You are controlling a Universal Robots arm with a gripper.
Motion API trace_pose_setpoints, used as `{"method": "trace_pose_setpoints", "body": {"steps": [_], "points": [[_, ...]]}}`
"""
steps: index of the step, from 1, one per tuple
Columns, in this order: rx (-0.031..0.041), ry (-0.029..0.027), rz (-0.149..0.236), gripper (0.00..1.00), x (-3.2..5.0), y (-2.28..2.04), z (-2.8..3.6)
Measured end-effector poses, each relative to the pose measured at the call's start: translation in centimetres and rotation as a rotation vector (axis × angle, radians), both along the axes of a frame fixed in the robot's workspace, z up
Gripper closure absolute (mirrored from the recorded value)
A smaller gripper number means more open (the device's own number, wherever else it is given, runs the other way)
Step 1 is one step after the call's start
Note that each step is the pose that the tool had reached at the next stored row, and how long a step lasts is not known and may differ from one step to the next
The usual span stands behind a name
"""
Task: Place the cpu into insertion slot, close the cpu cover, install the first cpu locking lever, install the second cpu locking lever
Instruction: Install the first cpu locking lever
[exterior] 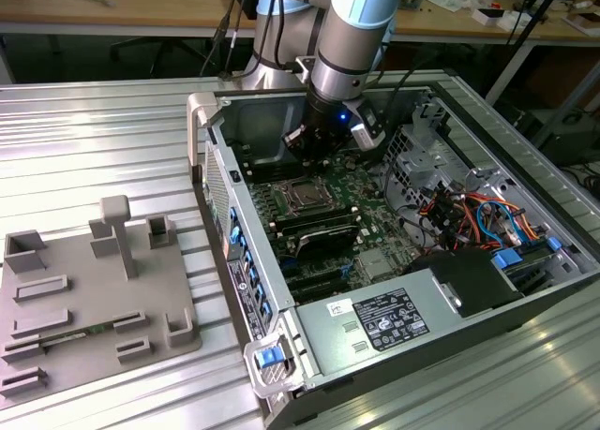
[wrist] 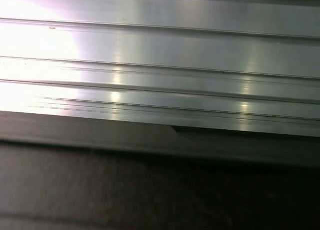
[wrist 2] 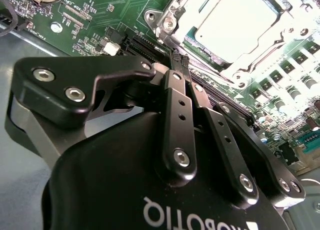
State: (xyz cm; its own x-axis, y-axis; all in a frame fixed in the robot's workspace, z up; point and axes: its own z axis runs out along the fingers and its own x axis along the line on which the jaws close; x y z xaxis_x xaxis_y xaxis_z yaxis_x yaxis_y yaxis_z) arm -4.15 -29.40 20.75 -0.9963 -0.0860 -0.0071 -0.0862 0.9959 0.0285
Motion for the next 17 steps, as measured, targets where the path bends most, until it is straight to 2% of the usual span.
{"method": "trace_pose_setpoints", "body": {"steps": [17], "points": [[-0.0002,0.0002,-0.008,0.89,0.18,-0.35,-0.24]]}}
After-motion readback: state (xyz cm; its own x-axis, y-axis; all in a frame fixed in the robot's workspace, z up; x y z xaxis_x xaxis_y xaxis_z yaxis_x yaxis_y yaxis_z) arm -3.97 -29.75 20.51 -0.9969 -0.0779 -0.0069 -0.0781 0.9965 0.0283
